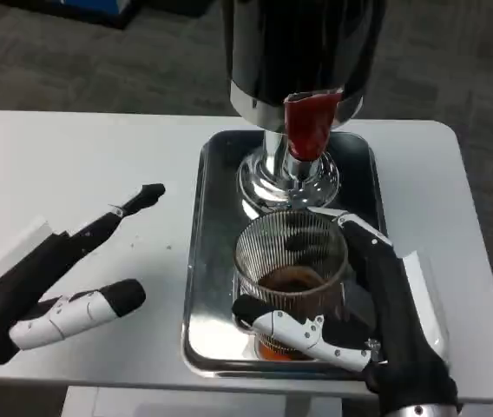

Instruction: Grasp the cup under the faucet to collect the drink, then remove the cup.

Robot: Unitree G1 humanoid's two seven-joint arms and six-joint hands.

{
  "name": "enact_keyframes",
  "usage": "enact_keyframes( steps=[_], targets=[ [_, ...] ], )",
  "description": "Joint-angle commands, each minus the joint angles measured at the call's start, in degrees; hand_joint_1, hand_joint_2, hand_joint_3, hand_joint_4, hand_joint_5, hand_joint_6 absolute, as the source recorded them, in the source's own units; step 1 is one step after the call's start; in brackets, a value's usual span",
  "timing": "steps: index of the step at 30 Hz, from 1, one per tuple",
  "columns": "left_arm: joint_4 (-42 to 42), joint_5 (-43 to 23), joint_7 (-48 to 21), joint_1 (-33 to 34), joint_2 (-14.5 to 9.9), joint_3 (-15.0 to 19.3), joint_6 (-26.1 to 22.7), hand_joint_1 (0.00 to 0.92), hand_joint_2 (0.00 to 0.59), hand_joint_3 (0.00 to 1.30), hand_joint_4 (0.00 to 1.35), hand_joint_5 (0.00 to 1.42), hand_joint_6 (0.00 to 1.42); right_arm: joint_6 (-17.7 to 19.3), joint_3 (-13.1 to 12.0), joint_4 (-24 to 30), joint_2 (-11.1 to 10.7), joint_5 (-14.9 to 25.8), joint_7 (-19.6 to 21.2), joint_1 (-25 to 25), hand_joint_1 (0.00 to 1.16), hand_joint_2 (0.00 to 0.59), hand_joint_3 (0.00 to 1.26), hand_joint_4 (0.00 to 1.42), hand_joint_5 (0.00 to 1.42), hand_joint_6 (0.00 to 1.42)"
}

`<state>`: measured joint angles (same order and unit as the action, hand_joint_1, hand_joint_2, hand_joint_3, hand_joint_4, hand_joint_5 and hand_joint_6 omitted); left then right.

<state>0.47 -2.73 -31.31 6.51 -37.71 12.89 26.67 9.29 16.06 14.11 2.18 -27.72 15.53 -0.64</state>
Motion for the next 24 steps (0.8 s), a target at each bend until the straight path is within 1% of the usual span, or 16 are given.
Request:
enact_keyframes(
  steps=[1,5,10,13,17,21,24],
  targets=[
    [-1.4,-1.2,-1.4,-1.5,-1.8,0.6,2.2,0.0,0.007,0.06,0.0,0.01,0.0,-0.1,0.2,4.6,0.8,0.4,-0.5,-1.9,0.87,0.151,0.66,0.67,0.88,0.89],
    [-2.4,-1.6,-2.1,-1.9,-2.8,1.1,3.2,0.0,0.003,0.05,0.0,0.01,0.0,-0.8,0.3,7.7,0.6,0.6,-1.7,-3.7,0.87,0.151,0.66,0.68,0.88,0.89],
    [-3.6,-3.1,-4.1,-2.7,-4.5,1.7,4.9,0.0,0.0,0.05,0.0,0.0,0.0,-2.4,0.5,13.0,0.4,0.7,-3.9,-6.1,0.86,0.151,0.67,0.68,0.88,0.89],
    [-4.8,-2.9,-4.6,-3.5,-5.3,2.5,5.5,0.0,0.0,0.04,0.0,0.0,0.0,-3.4,0.6,16.5,0.1,0.8,-5.5,-7.7,0.86,0.15,0.67,0.68,0.88,0.89],
    [-7.3,-1.5,-4.0,-4.6,-6.2,3.3,6.0,0.0,0.0,0.04,0.0,0.0,0.0,-4.6,1.0,19.6,0.0,0.9,-7.2,-9.5,0.86,0.149,0.67,0.68,0.88,0.89],
    [-9.2,-0.6,-3.6,-5.6,-6.3,3.9,6.2,0.0,0.0,0.04,0.0,0.0,0.0,-5.7,2.4,22.6,0.1,0.8,-8.8,-11.6,0.86,0.148,0.67,0.69,0.88,0.89],
    [-10.9,0.1,-3.5,-6.4,-6.3,4.4,6.6,0.0,0.002,0.03,0.0,0.0,0.0,-6.5,3.9,24.3,0.1,0.7,-9.8,-13.0,0.85,0.151,0.67,0.69,0.88,0.89]
  ],
)
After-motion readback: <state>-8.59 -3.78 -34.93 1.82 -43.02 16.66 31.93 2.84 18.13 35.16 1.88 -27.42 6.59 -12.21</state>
